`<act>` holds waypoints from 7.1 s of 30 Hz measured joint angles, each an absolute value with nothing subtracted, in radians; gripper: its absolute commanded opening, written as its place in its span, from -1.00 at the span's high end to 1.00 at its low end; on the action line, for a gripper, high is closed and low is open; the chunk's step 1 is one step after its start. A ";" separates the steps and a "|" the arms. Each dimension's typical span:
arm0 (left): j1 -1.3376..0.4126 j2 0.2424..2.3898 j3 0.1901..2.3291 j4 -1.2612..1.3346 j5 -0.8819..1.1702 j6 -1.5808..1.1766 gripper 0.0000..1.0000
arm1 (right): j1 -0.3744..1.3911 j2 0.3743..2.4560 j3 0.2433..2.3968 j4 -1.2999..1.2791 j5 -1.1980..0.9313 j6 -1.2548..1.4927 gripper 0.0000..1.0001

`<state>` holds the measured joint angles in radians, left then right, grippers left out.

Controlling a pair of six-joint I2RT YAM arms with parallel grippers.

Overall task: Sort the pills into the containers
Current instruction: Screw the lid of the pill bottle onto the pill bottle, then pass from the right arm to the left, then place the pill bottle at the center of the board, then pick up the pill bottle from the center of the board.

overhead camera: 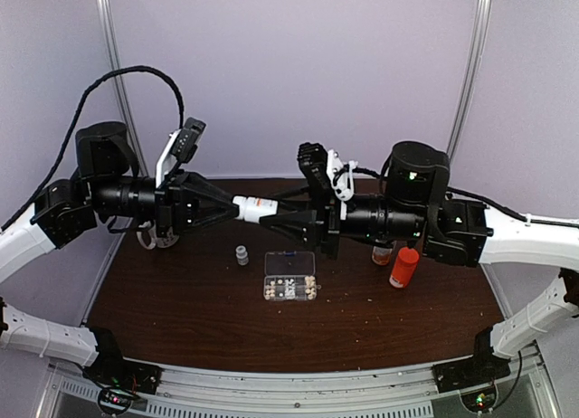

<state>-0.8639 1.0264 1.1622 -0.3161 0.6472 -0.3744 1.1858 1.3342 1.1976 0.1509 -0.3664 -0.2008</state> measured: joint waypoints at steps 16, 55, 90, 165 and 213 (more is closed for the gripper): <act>-0.859 1.090 1.210 -0.281 0.734 0.160 0.68 | 1.132 1.312 1.190 0.139 -0.473 0.093 1.00; -0.866 1.032 1.081 -0.152 0.748 0.350 -0.22 | 1.127 1.320 1.176 0.178 -0.501 0.138 1.00; -0.875 1.064 1.127 -0.392 0.250 0.120 0.90 | 1.088 1.277 1.077 0.160 -0.373 0.125 -0.48; -0.616 1.802 1.364 -0.681 -0.036 -0.351 -0.52 | 0.819 1.443 0.799 0.290 0.002 0.257 -0.97; -0.649 1.982 1.467 -0.723 -0.048 -0.426 0.59 | 0.819 1.494 0.815 0.284 -0.031 0.239 -0.94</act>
